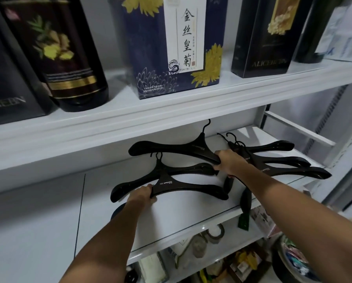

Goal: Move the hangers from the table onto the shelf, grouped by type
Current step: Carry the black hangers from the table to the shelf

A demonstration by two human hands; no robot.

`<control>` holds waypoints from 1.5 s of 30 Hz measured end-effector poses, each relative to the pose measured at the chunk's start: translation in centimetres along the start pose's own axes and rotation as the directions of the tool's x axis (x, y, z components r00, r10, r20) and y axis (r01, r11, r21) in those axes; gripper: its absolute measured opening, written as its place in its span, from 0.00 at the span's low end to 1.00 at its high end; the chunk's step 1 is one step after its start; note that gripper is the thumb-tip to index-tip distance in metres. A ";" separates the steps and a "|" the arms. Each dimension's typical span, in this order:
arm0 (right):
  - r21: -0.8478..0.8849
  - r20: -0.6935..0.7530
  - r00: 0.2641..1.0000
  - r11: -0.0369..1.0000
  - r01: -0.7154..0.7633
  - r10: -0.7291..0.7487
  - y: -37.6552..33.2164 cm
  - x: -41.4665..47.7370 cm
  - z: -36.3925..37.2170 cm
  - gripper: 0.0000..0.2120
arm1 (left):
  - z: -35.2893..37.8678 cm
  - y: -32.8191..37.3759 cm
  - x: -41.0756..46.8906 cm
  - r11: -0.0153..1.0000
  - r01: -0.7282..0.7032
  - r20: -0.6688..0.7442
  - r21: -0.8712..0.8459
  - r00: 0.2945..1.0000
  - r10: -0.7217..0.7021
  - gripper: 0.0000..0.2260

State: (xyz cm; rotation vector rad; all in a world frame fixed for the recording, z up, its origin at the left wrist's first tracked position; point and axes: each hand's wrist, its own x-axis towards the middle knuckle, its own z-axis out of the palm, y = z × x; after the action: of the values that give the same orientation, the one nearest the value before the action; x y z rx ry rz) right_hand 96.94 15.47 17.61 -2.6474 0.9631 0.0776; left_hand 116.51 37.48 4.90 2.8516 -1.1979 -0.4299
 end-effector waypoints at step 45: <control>-0.399 0.173 0.933 0.843 0.360 -0.317 -3.4 -2.6 12.8 0.21 | 1.3 0.4 -9.7 0.998 -0.047 0.007 0.053 0.999 0.047 0.57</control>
State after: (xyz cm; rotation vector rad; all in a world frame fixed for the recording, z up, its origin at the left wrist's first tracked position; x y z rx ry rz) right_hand 97.81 23.56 6.83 -3.1359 0.4656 0.3745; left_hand 109.43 44.17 6.06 2.8612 -1.2934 -0.4118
